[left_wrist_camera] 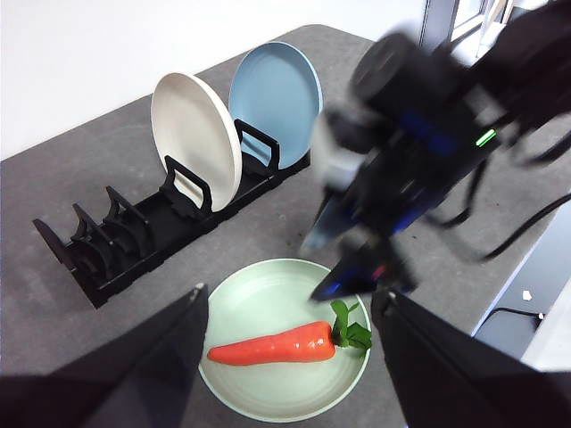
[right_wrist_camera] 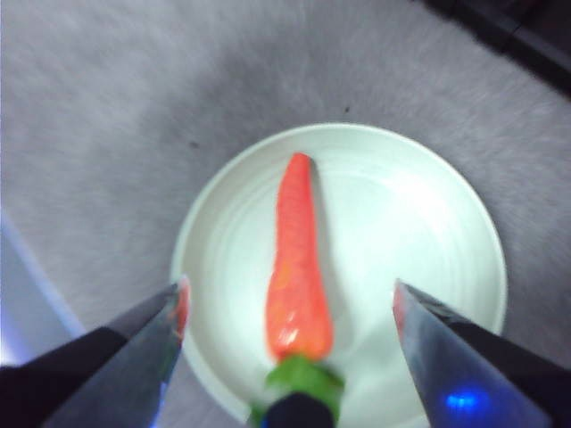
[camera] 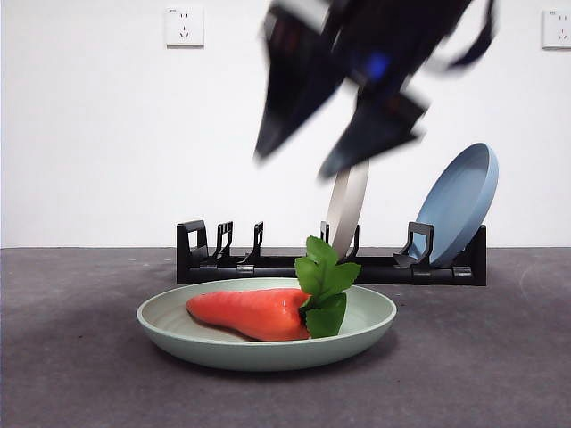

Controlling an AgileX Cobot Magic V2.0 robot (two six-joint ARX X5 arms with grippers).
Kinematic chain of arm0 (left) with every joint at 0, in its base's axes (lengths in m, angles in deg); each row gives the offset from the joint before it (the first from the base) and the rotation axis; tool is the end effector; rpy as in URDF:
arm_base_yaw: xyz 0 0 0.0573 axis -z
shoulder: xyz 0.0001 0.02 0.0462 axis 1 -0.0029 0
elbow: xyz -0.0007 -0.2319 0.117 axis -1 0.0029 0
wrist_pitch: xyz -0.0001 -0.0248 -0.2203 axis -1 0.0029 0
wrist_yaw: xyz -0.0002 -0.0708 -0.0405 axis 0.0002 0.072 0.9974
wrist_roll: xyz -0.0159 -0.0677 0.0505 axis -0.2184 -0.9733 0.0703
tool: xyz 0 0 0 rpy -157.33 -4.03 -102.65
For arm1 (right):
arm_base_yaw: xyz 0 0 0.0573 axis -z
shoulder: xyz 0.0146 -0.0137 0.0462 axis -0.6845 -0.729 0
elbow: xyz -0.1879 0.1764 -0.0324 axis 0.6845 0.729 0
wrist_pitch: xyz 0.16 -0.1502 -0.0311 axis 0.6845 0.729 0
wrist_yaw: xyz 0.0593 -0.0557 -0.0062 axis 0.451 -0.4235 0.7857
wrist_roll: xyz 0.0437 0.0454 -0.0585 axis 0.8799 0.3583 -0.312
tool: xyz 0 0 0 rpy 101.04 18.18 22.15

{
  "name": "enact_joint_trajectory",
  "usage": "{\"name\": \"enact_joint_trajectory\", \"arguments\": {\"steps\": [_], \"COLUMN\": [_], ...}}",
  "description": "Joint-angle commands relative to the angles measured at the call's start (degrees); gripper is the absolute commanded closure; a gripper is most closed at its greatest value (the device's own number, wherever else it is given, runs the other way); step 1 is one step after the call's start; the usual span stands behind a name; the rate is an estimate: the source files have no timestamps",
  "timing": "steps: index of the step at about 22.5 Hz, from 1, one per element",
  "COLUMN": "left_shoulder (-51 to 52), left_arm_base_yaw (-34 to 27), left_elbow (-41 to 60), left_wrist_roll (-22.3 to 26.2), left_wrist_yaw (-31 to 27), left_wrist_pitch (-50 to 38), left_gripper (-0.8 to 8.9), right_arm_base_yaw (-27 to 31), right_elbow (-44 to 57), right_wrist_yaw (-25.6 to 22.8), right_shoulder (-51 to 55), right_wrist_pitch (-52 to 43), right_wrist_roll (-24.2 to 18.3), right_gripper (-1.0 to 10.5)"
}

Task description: Take the green plate from the plate rack,put the plate on the table,take the carrot from the table,put the carrot in the plate

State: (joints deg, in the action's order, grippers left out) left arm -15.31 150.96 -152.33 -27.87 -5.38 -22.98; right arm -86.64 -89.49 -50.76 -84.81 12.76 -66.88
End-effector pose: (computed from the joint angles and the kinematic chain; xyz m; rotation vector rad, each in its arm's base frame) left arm 0.0778 -0.0949 0.3658 0.1738 0.3711 -0.7240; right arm 0.1972 0.2024 0.2430 -0.2485 0.7976 0.8632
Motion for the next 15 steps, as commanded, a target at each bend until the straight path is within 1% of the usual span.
{"name": "enact_joint_trajectory", "arguments": {"steps": [1,4,6,10,11,12,15], "left_shoulder": [0.1,0.1,0.1,0.1,0.1,0.1,0.1], "left_arm_base_yaw": [-0.1,-0.1,-0.1,-0.1,-0.1,-0.1,-0.1], "left_elbow": [0.0,0.0,0.0,0.0,0.0,0.0,0.0], "left_wrist_roll": [-0.3,-0.3,-0.4,-0.4,-0.4,-0.4,-0.4], "left_wrist_yaw": [0.0,0.1,0.2,0.3,0.3,0.4,0.4], "left_wrist_pitch": [1.0,3.0,4.3,6.8,7.3,7.8,8.9], "left_gripper": [4.99,5.0,5.0,5.11,5.45,6.04,7.68], "right_arm_base_yaw": [-0.2,-0.2,-0.2,-0.2,-0.2,-0.2,-0.2], "right_elbow": [0.1,0.1,0.1,0.1,0.1,0.1,0.1], "right_wrist_yaw": [0.7,3.1,3.1,3.1,3.1,3.1,3.1], "right_shoulder": [6.6,12.8,16.1,20.8,21.5,22.1,23.5], "right_wrist_pitch": [7.2,16.5,22.7,33.1,34.8,36.6,39.6], "right_wrist_roll": [3.6,6.3,7.3,7.3,7.3,7.3,7.3], "right_gripper": [5.7,5.7,5.7,5.7,5.8,6.3,9.4]}}
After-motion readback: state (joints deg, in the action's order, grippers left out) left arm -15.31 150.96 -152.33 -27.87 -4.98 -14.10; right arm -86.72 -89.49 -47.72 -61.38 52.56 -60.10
